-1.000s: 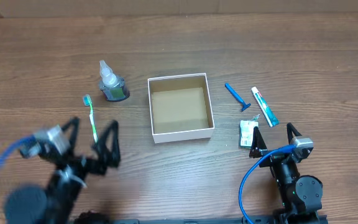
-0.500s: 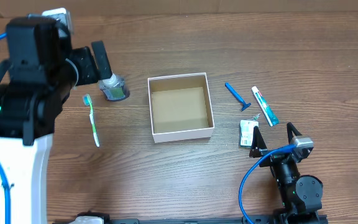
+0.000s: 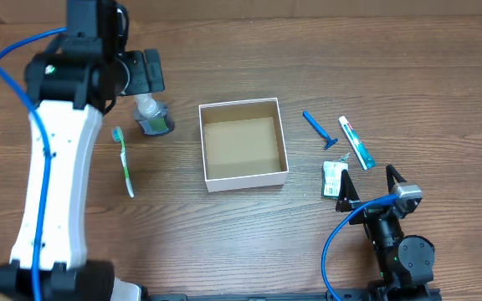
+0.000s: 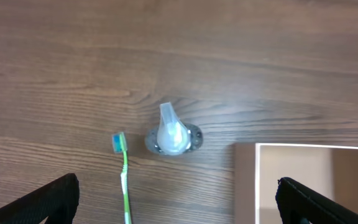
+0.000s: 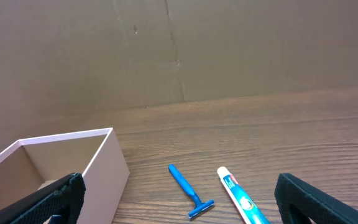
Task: Pack container
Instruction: 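Reach left gripper over the soap pump bottle and grasp its pump head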
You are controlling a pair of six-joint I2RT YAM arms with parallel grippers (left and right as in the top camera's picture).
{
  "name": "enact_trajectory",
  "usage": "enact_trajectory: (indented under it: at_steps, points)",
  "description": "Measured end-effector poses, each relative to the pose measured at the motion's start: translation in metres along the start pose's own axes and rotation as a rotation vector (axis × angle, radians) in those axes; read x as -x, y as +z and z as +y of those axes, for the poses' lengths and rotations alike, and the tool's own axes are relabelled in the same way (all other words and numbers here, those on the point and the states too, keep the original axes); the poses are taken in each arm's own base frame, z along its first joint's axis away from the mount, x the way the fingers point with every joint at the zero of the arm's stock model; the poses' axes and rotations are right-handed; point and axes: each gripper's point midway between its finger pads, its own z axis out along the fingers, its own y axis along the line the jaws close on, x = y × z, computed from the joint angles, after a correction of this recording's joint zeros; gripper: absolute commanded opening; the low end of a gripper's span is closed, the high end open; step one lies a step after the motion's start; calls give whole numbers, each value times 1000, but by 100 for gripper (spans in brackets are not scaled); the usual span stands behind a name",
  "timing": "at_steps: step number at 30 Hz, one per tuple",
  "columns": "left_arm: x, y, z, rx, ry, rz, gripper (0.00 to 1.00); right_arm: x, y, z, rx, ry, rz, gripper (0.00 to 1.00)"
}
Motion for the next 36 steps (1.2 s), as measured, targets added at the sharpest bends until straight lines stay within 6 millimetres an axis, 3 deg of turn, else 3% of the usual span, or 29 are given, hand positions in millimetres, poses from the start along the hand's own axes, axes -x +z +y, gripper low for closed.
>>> enact_trajectory:
  at_steps: [10,16,19,24,30,36]
  points:
    - [-25,105,8,107,22,211,100,0,0,0,0,0,1,100]
    - [-41,150,16,122,7,299,100,0,0,0,0,0,0,100]
    - [-38,157,21,113,-20,292,98,0,0,0,0,0,0,100]
    - [-37,158,23,83,-59,294,85,0,0,0,0,0,0,100]
    - [-38,158,14,36,-80,305,53,0,0,0,0,0,0,100]
    - [-39,158,12,21,-91,309,44,0,0,0,0,0,0,100]
